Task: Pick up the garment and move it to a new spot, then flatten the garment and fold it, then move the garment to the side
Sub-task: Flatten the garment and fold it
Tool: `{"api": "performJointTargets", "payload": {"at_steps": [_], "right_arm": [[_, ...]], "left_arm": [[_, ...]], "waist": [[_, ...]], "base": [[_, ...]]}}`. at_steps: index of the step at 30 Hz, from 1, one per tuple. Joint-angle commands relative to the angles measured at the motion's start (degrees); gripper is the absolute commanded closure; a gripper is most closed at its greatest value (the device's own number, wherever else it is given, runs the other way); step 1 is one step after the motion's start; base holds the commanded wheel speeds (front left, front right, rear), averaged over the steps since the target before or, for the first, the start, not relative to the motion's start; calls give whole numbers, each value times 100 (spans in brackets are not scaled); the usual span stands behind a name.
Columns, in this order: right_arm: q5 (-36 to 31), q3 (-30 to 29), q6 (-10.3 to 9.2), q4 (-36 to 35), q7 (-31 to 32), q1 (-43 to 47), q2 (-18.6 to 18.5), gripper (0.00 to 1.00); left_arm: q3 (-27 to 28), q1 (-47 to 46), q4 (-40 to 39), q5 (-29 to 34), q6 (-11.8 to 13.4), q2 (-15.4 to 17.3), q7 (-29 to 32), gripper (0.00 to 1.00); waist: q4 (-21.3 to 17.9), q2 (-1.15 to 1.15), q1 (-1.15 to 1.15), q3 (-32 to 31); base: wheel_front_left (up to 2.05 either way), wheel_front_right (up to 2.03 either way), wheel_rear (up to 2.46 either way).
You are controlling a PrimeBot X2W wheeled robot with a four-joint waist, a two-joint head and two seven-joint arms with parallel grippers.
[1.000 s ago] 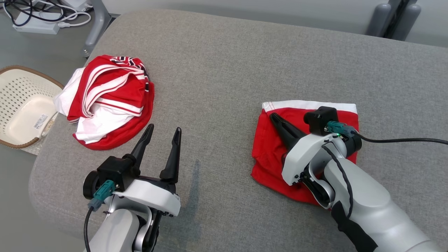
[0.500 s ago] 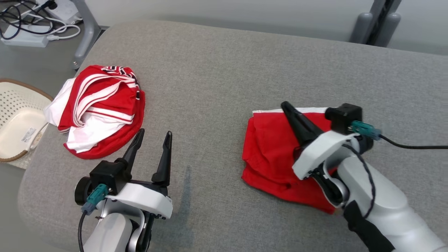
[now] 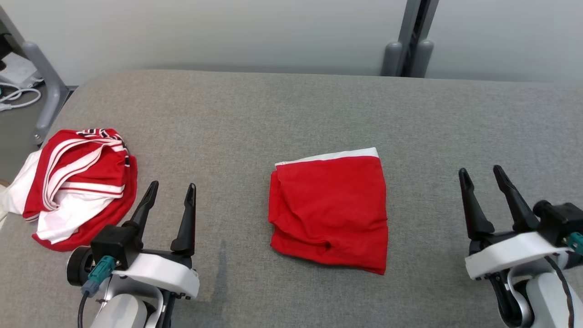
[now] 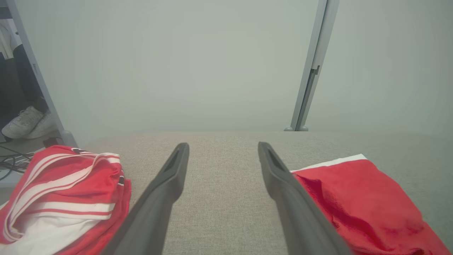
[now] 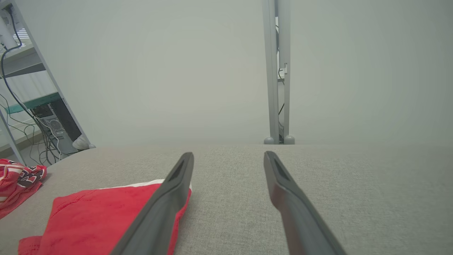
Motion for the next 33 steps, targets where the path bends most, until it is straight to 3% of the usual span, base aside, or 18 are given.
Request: {"api": "performJointTargets", "payload": {"at_steps": [1,7,17,33], "right_arm": [[-117,-177,-2,-162,70,209,19,0],[-498,-685,-2,-876,422,850,205,0],[-716,-990,-2,-1901,926,1640,421,0],[-869,-1197,-2,-2399,1280,2231,554,0]], "left_arm": [[25,67,-46,41,45,74,36,0],[19,295,-243,60,149,222,174,0],[-59,690,-483,37,268,374,398,0],[-154,971,-706,26,389,491,583,0]], "waist": [[-145,0,0,-130],[-369,0,0,-349],[-520,0,0,-723],[-507,0,0,-932]], "base": [[0,0,0],[0,0,0],[0,0,0],[0,0,0]]}}
